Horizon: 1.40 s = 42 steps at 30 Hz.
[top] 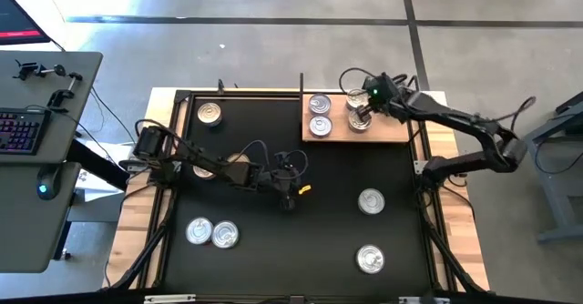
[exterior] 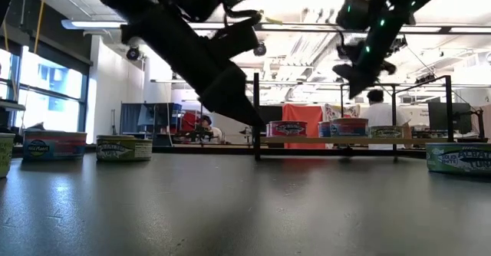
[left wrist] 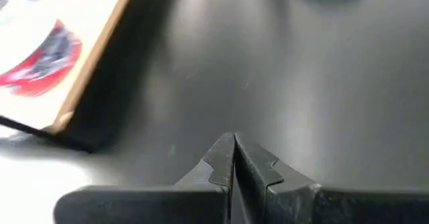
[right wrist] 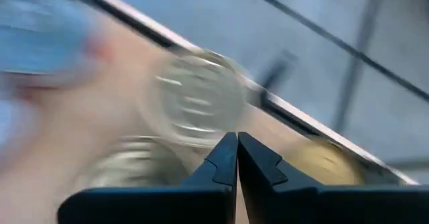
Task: Stack canned seafood by type on shelf
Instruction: Put the green tuna can on the shelf
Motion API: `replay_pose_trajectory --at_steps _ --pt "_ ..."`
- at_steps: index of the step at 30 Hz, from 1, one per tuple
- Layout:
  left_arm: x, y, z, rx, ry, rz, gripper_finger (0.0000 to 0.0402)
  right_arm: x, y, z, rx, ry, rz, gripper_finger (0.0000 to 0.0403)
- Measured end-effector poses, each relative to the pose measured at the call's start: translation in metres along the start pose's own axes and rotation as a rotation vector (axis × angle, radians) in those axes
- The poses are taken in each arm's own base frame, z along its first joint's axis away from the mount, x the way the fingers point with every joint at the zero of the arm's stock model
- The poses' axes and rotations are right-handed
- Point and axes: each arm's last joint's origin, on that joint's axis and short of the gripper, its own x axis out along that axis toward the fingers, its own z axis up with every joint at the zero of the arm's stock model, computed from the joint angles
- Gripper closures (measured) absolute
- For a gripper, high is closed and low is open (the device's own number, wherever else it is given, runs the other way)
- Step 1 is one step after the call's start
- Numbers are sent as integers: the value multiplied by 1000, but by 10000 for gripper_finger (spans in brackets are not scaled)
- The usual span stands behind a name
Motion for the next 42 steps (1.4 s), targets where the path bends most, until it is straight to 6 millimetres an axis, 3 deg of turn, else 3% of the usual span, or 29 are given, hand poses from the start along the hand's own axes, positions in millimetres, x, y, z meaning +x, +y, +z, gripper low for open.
replay_pose_trajectory --at_steps 5,11,14,17,20,25,31,35,42 --pt "-35 4 -1 20 113 160 397 -31 58 -17 -68 -199 294 399" --pt "-99 8 -8 4 249 236 397 -52 124 -71 -116 -383 639 399" --pt "-126 8 -22 2 326 242 396 -58 141 -99 -173 -452 754 399" --pt "-139 6 -44 27 353 225 383 -60 150 -120 -170 -508 794 399" --pt "-140 6 -64 3 329 183 354 -60 154 -130 -153 -540 788 399" --pt "-122 17 -94 -63 313 130 298 -62 159 -135 -167 -540 804 399" --pt "-106 32 -107 -4 322 122 276 -66 162 -138 -153 -531 829 399" --pt "-101 37 -104 -19 331 52 293 -71 164 -142 -163 -529 852 399" --pt "-95 30 -89 -114 200 -124 394 -76 166 -147 -180 -529 878 399"
